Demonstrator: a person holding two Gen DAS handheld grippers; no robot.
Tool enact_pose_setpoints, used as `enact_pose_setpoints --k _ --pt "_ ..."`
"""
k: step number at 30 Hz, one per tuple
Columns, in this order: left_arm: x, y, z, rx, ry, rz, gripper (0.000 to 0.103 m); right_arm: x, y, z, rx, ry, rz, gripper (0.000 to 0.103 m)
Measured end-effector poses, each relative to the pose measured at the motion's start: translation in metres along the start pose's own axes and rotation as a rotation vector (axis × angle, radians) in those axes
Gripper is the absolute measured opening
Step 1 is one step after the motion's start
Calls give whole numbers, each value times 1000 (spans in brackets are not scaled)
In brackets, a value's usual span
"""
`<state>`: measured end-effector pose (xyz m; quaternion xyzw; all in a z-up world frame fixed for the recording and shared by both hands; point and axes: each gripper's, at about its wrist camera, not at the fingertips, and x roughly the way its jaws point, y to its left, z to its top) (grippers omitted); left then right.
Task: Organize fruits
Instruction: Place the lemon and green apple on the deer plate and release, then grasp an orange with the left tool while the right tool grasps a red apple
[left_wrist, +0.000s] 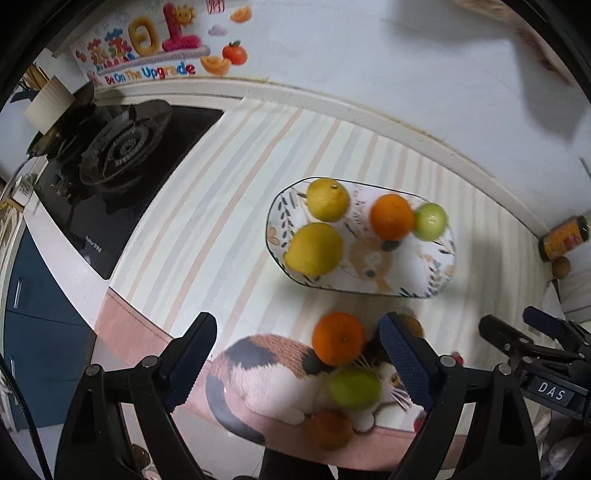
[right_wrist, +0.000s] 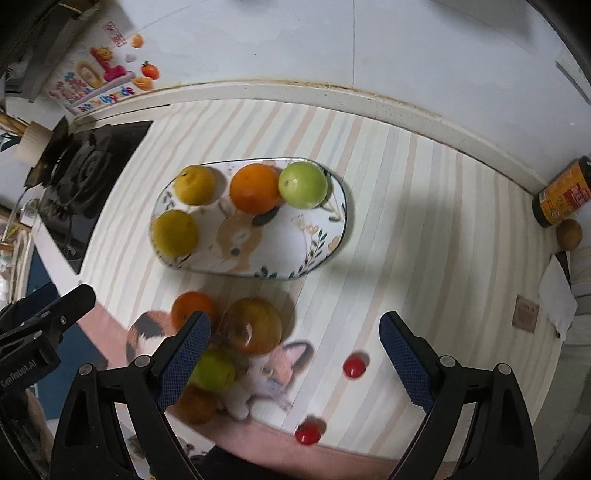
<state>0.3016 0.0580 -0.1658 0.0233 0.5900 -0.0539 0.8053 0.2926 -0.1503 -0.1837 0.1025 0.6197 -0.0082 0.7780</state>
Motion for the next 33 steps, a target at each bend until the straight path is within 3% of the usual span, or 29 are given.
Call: enact_pose_setpoints --k 12,21,27,31,33 --pt "-70 -16 -34 38 -102 -17 90 -81 -4 -46 -36 -122 -8 95" --pt "-101 -17 -48 25 -117 -66 90 -126 -5 -60 -52 -165 31 95" --pt "-98 -18 -53 10 -94 -85 90 -126 -9 -62 -43 -151 48 95" --pt "-80 -18 -54 16 -51 -78 91 -102 -13 -55 -29 -90 69 95" --pt "-66 -16 -57 18 -36 -58 103 -84 -17 -51 -13 -51 95 95"
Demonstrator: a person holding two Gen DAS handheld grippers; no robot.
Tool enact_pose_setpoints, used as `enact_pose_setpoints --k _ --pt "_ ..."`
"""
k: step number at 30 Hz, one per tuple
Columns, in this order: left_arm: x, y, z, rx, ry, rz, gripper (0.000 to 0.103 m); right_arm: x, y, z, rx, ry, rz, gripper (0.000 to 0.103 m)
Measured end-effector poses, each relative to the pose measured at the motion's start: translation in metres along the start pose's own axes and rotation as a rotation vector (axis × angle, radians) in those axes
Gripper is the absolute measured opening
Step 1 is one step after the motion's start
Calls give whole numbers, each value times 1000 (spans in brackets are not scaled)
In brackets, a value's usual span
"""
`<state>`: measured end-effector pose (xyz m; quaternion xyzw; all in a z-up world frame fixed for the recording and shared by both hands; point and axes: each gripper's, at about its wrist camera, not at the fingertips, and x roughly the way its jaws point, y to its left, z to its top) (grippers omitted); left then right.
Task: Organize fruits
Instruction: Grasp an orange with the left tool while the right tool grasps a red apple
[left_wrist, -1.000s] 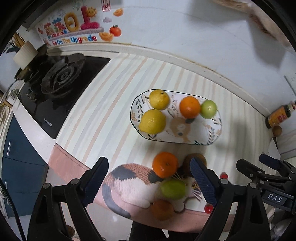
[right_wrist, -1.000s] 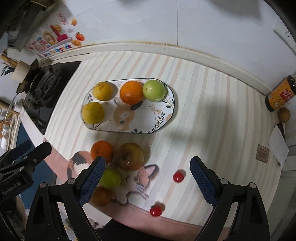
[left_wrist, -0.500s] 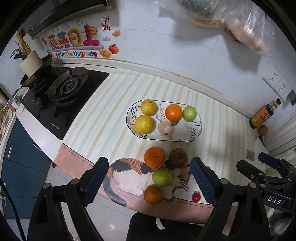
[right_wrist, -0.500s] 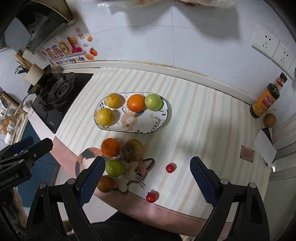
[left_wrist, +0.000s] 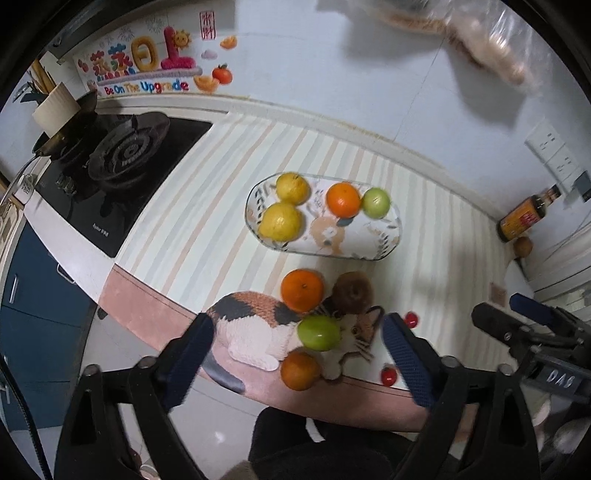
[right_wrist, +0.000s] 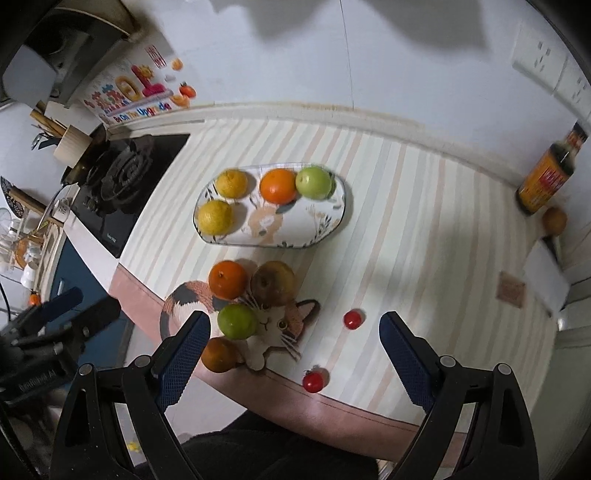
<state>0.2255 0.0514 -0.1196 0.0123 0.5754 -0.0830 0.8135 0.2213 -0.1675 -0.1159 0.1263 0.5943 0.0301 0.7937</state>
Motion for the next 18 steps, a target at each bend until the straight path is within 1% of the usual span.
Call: enact_pose_setpoints --k 2,4,6,8,10,11,12,14,16,18 --pt "17 3 -5 -3 35 5 103 21 -5 2 16 41 24 95" --pt "41 7 -14 -3 94 19 103 46 -9 4 32 87 57 95" --pt "64 9 -25 1 138 46 103 70 -13 7 49 122 82 95" --pt "92 13 -38 -7 207 50 103 93 -14 10 66 151 99 95" --pt "114 16 -49 -25 266 30 103 117 -15 16 82 178 117 94" --pt "126 17 -55 -38 301 7 103 127 -15 19 86 192 124 93" --pt "133 17 -59 -48 321 -12 102 140 -15 22 94 211 128 91" --pt "152 18 -67 -72 371 -34 101 162 -12 28 98 243 136 91" --pt "165 16 -73 -84 404 -65 98 181 -7 33 96 268 139 90" --pt "173 12 -75 -82 422 -84 89 196 -1 35 91 291 137 90"
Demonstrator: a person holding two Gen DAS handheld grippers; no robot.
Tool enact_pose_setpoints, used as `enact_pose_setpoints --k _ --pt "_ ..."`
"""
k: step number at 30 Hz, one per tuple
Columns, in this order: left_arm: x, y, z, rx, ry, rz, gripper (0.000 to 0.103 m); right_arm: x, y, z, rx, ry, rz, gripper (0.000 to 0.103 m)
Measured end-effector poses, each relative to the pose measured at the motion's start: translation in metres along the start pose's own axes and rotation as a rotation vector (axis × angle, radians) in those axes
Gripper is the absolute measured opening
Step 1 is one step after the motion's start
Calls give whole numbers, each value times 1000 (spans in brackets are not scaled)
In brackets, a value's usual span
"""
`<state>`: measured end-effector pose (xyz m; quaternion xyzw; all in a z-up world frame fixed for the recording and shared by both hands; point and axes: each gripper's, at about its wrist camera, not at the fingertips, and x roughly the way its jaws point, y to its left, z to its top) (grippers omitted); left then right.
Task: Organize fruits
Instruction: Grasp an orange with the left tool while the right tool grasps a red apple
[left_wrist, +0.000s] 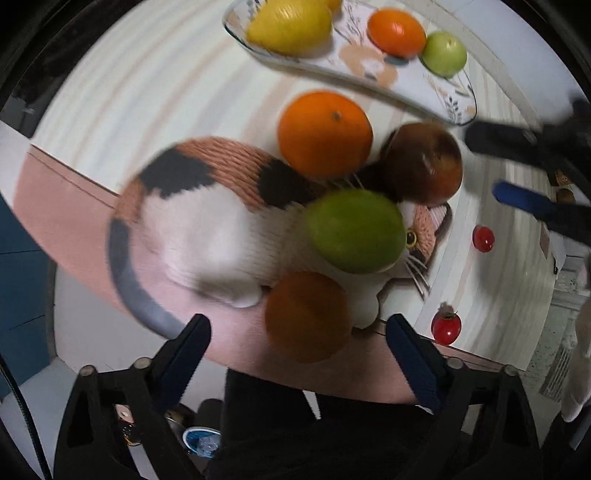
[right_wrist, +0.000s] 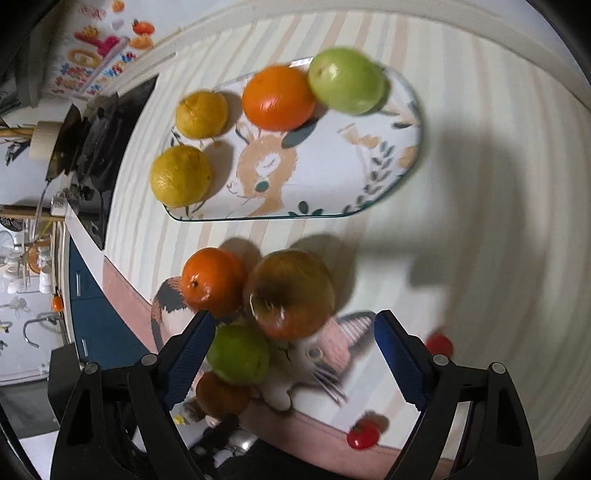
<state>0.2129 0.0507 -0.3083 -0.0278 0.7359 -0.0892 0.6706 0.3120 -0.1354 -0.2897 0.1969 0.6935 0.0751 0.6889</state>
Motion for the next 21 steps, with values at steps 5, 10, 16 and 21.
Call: enact_pose_setpoints --k 5,10,16,21 --pt "24 -2 1 2 49 -7 52 37 7 11 0 65 9 72" --pt "15 2 -1 -7 4 8 51 40 7 6 -28 74 -36 68" --pt "0 21 6 -33 -48 54 51 41 -4 -20 -51 111 -55 68" --pt "-1 31 15 -50 -49 63 51 43 -4 -26 -14 100 -49 69"
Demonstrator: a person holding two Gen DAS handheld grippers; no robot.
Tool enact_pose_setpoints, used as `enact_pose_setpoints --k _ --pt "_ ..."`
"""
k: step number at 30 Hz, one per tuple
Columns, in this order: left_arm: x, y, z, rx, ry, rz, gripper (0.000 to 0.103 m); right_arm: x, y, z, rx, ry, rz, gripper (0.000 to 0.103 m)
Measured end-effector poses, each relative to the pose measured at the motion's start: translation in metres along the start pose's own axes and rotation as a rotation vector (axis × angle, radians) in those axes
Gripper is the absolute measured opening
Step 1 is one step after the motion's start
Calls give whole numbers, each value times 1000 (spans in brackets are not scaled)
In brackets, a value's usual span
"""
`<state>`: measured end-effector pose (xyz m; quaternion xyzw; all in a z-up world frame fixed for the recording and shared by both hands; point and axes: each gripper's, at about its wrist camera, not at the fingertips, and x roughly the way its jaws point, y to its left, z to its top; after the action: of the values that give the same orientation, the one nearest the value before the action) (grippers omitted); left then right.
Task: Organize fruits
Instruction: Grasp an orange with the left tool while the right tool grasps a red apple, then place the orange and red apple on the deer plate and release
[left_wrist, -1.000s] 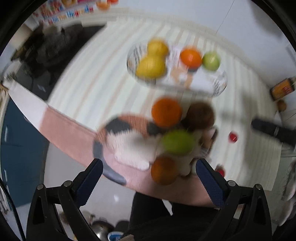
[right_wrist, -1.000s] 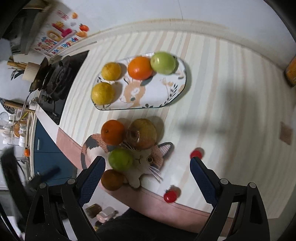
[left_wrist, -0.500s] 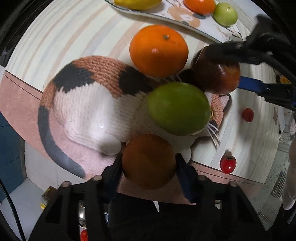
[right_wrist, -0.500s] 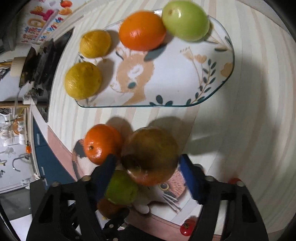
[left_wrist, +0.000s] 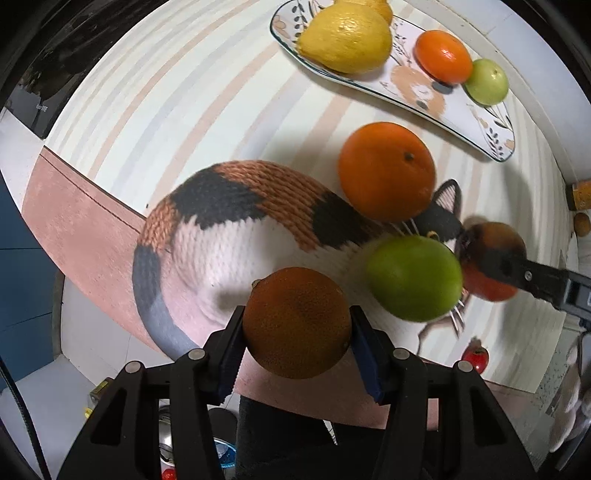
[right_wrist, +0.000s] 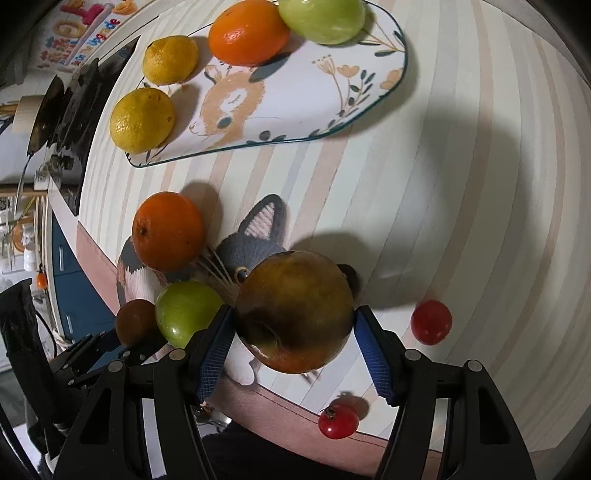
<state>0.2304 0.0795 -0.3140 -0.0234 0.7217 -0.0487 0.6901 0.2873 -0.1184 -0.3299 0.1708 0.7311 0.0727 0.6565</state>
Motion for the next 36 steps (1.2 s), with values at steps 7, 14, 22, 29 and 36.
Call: enact_pose_setpoints --k 7,14,22,29,36 --pt "2 1 7 -3 11 -4 51 -3 -9 -4 -12 -2 -3 69" --pt "-39 -11 28 16 -40 -48 51 -20 -23 -6 24 -45 37 68" --pt "-108 -59 96 126 -176 -102 51 -79 -25 32 41 -190 91 68" --pt "-78 -86 162 142 -112 -122 51 -79 -27 79 23 -219 70 68" --pt "-36 -93 185 88 23 -161 51 -57 -34 95 33 -200 115 68"
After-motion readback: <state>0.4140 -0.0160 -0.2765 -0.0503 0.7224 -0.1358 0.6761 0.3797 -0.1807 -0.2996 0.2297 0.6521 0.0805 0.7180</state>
